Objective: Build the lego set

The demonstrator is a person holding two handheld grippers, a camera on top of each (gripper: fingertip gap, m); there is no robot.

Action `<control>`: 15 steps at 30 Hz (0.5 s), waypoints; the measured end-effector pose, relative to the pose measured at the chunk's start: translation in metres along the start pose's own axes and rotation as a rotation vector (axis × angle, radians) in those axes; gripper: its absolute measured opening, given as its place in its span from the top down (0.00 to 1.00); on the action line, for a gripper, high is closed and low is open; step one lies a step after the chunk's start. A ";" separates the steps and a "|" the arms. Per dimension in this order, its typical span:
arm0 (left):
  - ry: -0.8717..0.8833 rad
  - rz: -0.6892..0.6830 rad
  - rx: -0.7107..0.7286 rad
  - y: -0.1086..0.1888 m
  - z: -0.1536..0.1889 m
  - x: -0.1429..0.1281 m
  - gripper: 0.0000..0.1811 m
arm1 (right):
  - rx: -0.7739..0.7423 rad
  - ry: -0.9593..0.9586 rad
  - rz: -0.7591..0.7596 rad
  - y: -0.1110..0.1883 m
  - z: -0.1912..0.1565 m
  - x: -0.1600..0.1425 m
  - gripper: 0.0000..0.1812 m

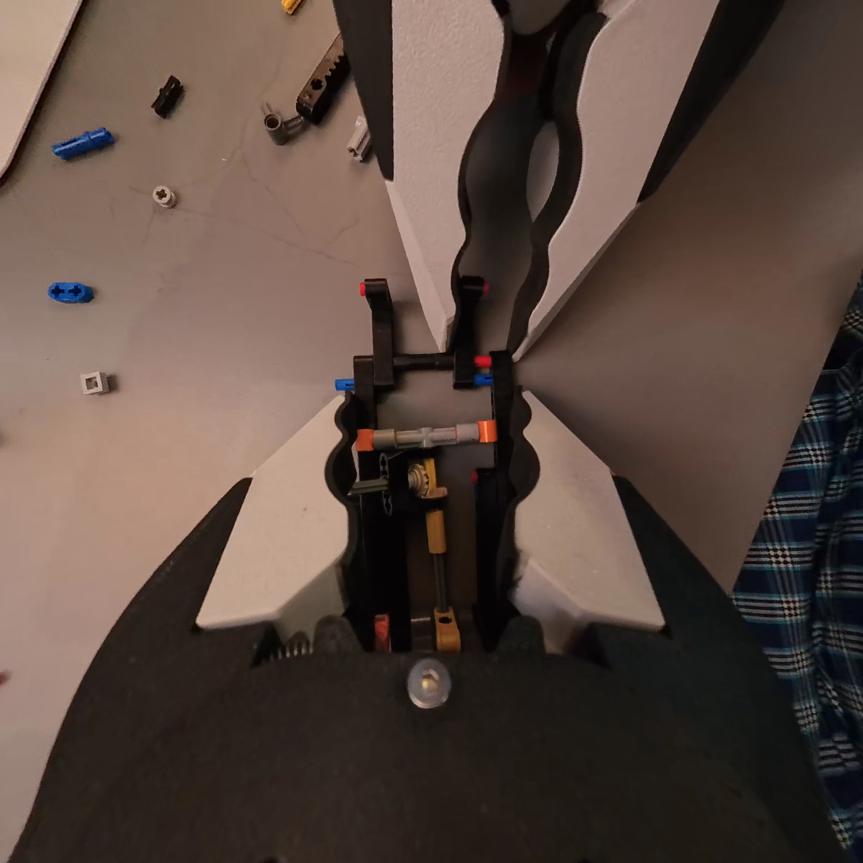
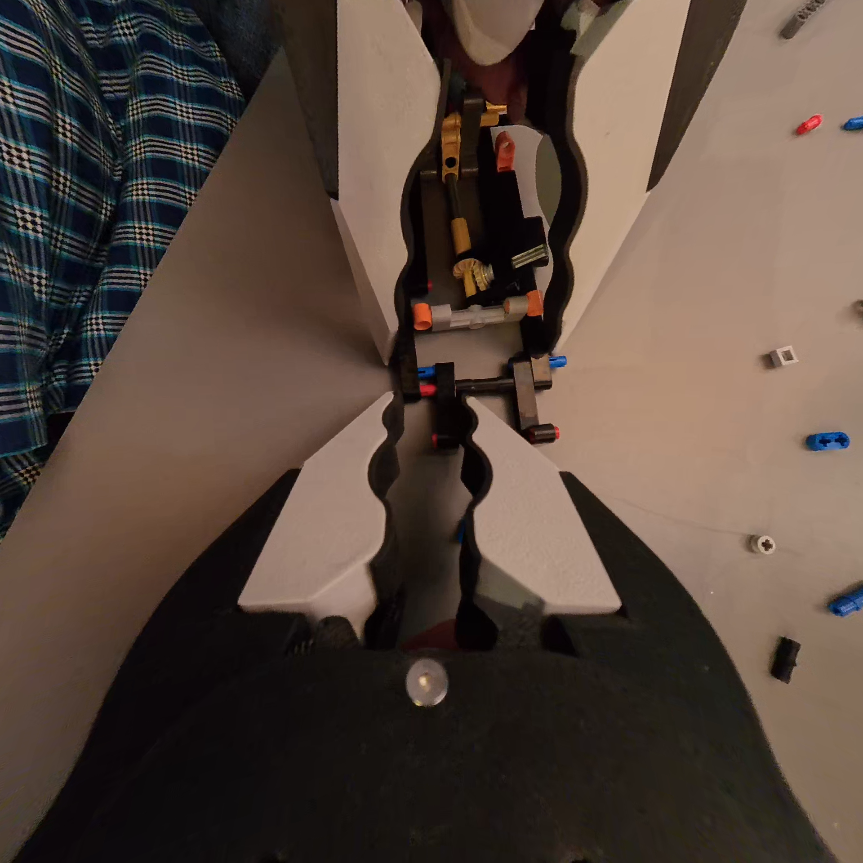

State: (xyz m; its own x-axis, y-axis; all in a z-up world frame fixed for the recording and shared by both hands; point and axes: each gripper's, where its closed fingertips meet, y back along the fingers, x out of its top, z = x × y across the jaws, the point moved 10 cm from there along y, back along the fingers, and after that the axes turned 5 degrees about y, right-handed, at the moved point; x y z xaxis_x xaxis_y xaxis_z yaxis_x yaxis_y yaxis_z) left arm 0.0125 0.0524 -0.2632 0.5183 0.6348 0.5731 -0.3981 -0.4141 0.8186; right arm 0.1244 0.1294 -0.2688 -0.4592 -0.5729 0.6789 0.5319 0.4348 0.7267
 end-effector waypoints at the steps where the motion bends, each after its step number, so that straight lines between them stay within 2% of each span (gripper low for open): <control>1: -0.002 0.002 -0.001 0.000 0.000 0.000 0.64 | 0.006 -0.001 0.002 0.000 0.001 0.000 0.89; 15: -0.028 0.011 -0.014 0.000 -0.002 -0.001 0.64 | 0.028 0.028 0.010 0.000 0.003 -0.001 0.89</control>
State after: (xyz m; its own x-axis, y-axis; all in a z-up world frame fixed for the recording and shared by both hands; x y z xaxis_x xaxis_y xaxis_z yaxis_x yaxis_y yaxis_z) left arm 0.0103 0.0528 -0.2637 0.5350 0.6113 0.5832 -0.4147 -0.4115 0.8116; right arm 0.1224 0.1325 -0.2691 -0.4331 -0.5876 0.6835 0.5161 0.4600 0.7225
